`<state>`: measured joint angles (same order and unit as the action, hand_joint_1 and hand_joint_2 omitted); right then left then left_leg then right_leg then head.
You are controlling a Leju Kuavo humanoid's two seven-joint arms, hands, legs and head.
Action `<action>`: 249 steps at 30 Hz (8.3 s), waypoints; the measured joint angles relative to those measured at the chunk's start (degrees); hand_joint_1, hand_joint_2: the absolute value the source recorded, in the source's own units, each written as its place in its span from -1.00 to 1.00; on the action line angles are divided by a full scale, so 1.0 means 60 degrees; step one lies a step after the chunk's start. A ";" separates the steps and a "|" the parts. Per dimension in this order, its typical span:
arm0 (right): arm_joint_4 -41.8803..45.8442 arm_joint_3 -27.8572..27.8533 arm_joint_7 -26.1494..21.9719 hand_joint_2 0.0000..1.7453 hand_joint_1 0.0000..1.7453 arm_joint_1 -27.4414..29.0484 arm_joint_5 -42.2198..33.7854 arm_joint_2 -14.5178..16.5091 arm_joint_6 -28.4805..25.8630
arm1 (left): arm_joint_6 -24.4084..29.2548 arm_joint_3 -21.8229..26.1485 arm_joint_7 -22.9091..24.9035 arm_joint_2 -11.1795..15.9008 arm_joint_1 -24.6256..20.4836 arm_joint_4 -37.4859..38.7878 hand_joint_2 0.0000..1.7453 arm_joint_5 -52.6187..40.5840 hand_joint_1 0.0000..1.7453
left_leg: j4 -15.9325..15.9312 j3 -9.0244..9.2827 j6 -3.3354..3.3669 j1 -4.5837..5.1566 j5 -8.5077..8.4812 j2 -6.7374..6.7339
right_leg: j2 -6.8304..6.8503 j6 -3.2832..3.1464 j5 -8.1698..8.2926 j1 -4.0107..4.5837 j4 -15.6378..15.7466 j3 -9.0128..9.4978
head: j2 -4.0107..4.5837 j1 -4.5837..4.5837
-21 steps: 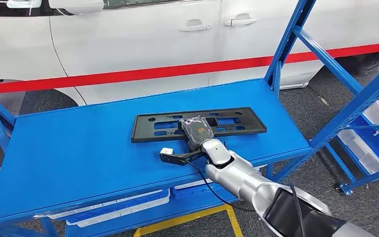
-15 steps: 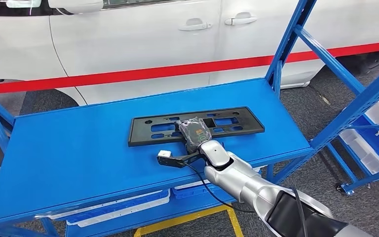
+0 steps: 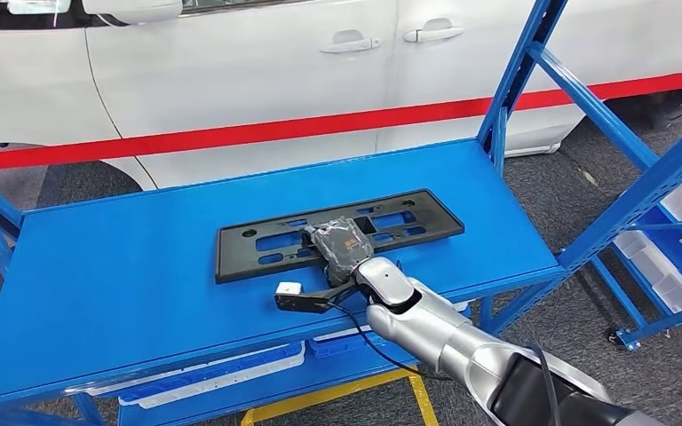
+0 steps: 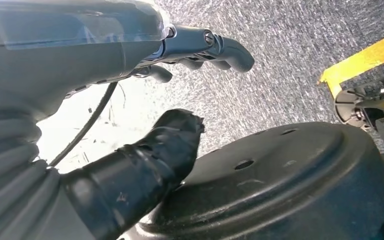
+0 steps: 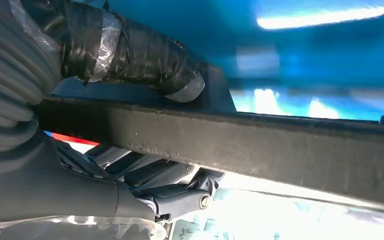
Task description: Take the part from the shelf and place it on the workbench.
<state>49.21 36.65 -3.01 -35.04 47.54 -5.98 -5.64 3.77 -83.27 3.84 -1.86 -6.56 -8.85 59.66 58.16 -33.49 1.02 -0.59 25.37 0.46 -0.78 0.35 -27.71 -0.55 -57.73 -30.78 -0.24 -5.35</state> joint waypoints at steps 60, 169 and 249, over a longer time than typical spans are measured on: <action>0.7289 -0.0788 -0.1083 1.00 1.00 0.2173 0.3099 -0.1933 -0.4071 | 0.0315 -0.0273 0.0075 -0.0113 0.0013 0.0025 1.00 -0.0541 -1.00 | -0.0111 0.0067 0.0365 0.0107 -0.0001 -0.0160 | 0.0119 0.0263 -0.0832 -0.0092 -0.2843 -0.1675 | 0.0000 -0.0004; 0.7132 -0.0302 0.0112 1.00 1.00 0.1534 0.6426 -0.2460 -0.4160 | 0.0315 -0.0495 0.0181 -0.0174 -0.0058 0.0058 1.00 -0.0370 -1.00 | 0.2212 -0.0646 -0.0517 0.0012 0.0352 -0.0154 | 0.0977 -0.0313 0.0493 -0.0097 -0.0337 -0.0871 | 0.0000 0.0036; 0.6735 0.0069 0.0972 1.00 1.00 0.1009 0.6695 -0.2442 -0.4160 | -0.0120 -0.0575 0.0331 -0.0201 -0.0612 0.0080 1.00 -0.0527 -1.00 | -0.0041 -0.0011 0.0172 0.0212 -0.0001 0.1047 | -0.0719 -0.0391 0.0291 0.0146 -0.0336 -0.0619 | -0.0002 -0.0016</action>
<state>89.61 37.07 2.82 -28.99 87.71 -20.63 -30.60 3.05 -86.72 5.82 -3.07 -10.23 -8.37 56.50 57.91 -33.55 2.05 0.68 25.37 6.74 -5.09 -1.99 -25.96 0.33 -59.75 -34.49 -0.25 -5.45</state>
